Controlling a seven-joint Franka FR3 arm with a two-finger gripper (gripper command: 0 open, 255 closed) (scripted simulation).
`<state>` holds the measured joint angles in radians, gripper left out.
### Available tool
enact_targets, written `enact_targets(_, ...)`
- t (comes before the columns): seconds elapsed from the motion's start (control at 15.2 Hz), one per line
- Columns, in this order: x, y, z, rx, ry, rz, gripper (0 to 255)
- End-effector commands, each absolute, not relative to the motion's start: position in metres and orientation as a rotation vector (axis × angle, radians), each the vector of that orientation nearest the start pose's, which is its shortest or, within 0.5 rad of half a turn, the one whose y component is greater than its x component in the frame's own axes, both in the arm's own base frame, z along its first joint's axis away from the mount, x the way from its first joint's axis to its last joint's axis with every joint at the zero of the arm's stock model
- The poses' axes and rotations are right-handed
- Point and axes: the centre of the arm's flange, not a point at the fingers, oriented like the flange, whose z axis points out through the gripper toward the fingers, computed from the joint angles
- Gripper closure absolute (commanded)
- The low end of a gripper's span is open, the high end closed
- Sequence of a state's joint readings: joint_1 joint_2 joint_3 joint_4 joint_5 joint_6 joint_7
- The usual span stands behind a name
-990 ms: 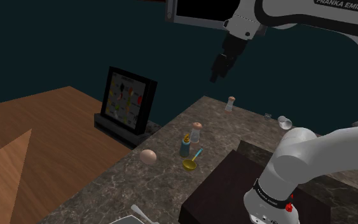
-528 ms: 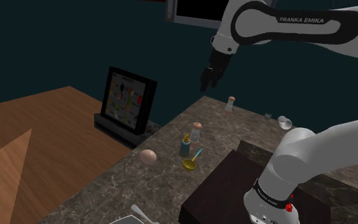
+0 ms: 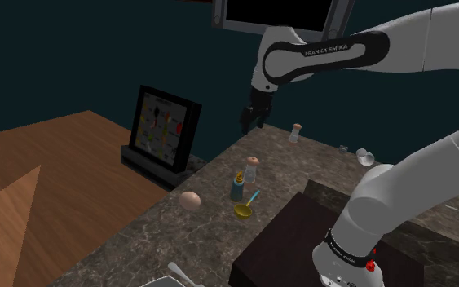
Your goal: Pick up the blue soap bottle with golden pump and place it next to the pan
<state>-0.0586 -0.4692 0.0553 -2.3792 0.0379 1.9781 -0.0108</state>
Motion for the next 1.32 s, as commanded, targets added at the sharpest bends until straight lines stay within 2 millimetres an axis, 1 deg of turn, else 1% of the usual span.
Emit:
enact_targets(0.0, 0.431, -0.005, 0.480, -3.134, 0.046, -0.072, 0)
enact_targets(0.66, 0.497, -0.034, 0.361, -3.141, 0.186, 0.103, 0)
enact_targets(1.25, 0.542, -0.066, 0.248, -3.134, 0.312, 0.262, 0)
